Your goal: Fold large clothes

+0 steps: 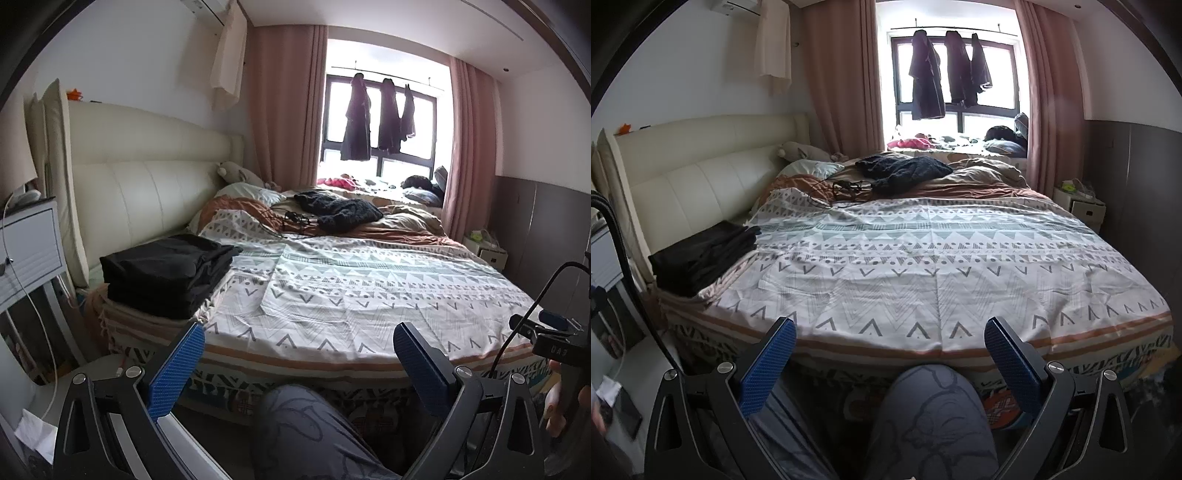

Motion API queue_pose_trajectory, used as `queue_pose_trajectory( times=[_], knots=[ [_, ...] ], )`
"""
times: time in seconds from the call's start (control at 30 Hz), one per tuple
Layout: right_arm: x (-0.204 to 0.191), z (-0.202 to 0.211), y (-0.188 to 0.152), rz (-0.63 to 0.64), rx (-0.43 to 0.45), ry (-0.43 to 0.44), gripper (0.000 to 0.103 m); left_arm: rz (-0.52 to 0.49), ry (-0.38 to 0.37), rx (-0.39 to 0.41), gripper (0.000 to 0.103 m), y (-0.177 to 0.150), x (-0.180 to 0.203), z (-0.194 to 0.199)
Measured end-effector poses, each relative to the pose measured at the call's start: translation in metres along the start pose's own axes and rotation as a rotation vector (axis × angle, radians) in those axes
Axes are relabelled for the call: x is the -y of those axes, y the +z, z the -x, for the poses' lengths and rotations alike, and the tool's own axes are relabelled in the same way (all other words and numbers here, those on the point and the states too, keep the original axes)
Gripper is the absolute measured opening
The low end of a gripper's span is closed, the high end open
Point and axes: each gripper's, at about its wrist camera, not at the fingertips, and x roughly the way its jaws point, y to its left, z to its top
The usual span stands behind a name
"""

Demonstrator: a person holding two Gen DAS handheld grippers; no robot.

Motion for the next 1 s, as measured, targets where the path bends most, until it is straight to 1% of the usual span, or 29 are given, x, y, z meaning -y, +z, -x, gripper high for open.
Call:
queue_pose_trajectory(
  times=[0.63,1.0],
  knots=[
    [-0.001,0.003,0.000,0.013,-0.006,-0.018,0.102,-0.010,0.005,0.019,0.102,0.002,0.001,0.010],
    [-0.003,0.007,-0.001,0.020,-0.007,-0.034,0.102,-0.008,-0.005,0.031,0.102,0.000,0.002,0.015]
  ],
)
